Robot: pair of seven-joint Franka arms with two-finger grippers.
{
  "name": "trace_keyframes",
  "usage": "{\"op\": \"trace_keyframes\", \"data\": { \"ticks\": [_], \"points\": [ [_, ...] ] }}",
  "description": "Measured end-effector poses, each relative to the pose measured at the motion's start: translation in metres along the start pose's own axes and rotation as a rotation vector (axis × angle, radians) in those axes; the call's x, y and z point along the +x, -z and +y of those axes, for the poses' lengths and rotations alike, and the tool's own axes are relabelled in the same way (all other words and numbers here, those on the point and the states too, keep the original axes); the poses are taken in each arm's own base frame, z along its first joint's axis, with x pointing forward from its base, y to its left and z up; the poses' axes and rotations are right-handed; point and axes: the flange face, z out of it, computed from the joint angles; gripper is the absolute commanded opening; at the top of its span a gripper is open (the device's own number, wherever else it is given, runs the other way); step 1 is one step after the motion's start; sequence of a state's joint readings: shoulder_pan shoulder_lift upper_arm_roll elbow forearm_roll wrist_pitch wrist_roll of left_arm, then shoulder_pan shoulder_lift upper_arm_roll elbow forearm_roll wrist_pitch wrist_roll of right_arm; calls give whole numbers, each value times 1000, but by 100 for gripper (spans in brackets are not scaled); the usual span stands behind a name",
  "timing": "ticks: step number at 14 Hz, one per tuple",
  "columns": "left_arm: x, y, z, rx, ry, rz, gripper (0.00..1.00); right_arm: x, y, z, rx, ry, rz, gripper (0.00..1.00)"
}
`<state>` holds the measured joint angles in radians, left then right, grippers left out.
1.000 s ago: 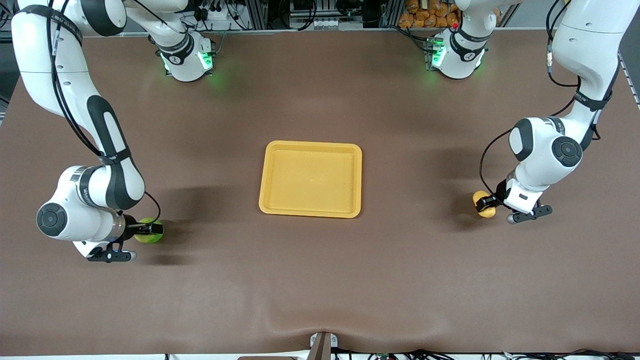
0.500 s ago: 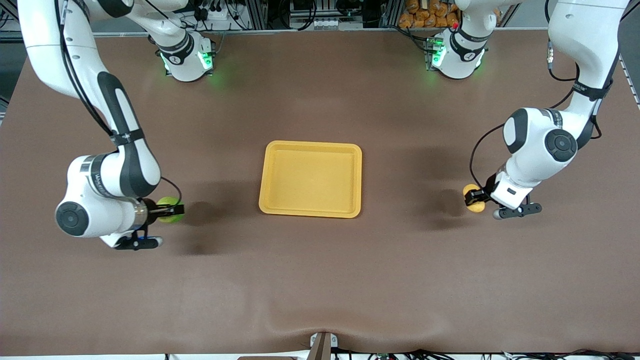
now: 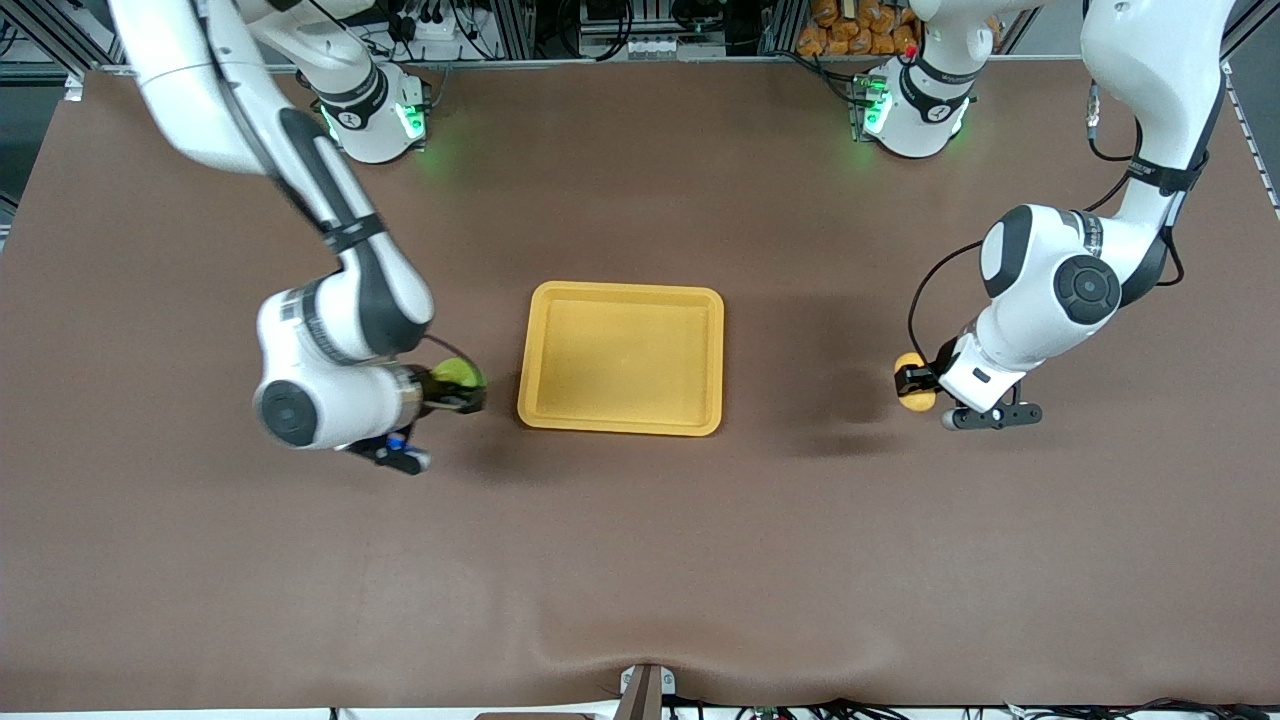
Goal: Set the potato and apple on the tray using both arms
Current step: 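Carry the apple and potato toward the yellow tray with both grippers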
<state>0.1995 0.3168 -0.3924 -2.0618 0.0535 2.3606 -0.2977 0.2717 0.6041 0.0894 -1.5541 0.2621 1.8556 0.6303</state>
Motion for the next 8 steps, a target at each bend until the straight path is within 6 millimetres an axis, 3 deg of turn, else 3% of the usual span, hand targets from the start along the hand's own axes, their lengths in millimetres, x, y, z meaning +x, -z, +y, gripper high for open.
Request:
{"op": "trace_keyframes", "data": {
  "ticks": [4,6,8],
  "points": [
    [-4,28,54,-2,-8,-48,15,-60,-27,-73,27,-39,40,0],
    [-16,26,85,-1,-27,-56,15,-79,-50,-89,1,-19,36,4],
    [-28,21,120,-2,-13,-64,13,-81,-66,-92,-26,-9,33,5]
  ]
}}
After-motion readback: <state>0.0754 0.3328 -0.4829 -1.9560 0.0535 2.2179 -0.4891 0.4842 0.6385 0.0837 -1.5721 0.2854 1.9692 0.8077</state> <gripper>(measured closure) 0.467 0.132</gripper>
